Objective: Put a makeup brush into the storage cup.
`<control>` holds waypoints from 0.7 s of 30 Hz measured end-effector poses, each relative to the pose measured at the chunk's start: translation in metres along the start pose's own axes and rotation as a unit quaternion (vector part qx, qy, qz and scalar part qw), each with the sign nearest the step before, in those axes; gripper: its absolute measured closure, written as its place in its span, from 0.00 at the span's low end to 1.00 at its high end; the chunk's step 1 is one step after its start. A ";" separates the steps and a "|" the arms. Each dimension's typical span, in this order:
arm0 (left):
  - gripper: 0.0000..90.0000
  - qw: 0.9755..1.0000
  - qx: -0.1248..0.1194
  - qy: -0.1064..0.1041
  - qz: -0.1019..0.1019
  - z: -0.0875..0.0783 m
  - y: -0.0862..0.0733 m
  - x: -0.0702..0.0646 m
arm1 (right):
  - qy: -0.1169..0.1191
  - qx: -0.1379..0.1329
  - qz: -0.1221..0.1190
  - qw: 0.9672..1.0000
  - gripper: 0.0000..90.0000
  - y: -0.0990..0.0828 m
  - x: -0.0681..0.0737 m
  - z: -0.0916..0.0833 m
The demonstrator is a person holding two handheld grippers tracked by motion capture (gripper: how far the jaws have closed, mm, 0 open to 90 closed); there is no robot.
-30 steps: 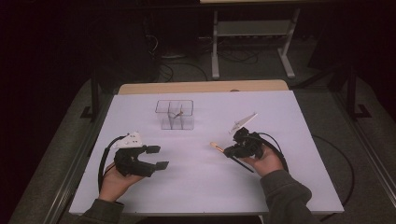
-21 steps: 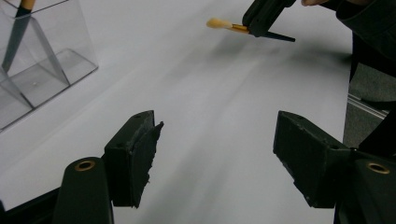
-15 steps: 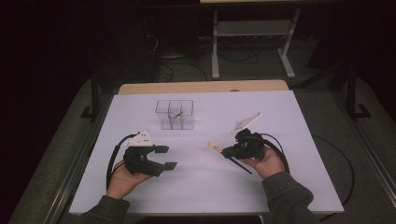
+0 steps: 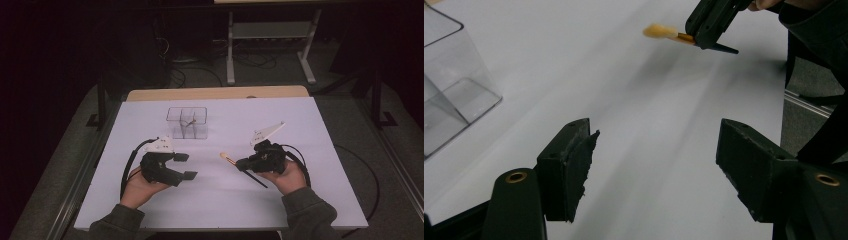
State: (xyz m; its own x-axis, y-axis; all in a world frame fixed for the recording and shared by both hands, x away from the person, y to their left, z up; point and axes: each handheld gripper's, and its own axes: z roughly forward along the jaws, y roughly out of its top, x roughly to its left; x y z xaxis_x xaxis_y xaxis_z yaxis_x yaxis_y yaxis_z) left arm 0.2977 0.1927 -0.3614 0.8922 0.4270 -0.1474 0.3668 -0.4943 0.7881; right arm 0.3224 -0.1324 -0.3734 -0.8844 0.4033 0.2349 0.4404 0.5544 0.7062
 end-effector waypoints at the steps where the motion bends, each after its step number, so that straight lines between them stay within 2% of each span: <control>1: 0.33 1.000 0.003 -0.002 -0.001 0.000 0.001 -0.001 | 0.001 -0.003 0.001 1.000 0.92 0.000 0.001 0.000; 21: 0.34 0.999 0.019 -0.027 0.024 0.012 0.028 -0.011 | 0.037 -0.026 -0.020 0.999 0.92 0.007 0.020 0.000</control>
State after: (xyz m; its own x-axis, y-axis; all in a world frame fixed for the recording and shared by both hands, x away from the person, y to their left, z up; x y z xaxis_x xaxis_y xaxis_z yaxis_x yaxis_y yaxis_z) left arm 0.3017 0.1651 -0.3450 0.9214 0.3615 -0.1423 0.3320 -0.5423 0.7718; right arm 0.3083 -0.1207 -0.3637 -0.9111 0.3254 0.2531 0.3973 0.5290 0.7499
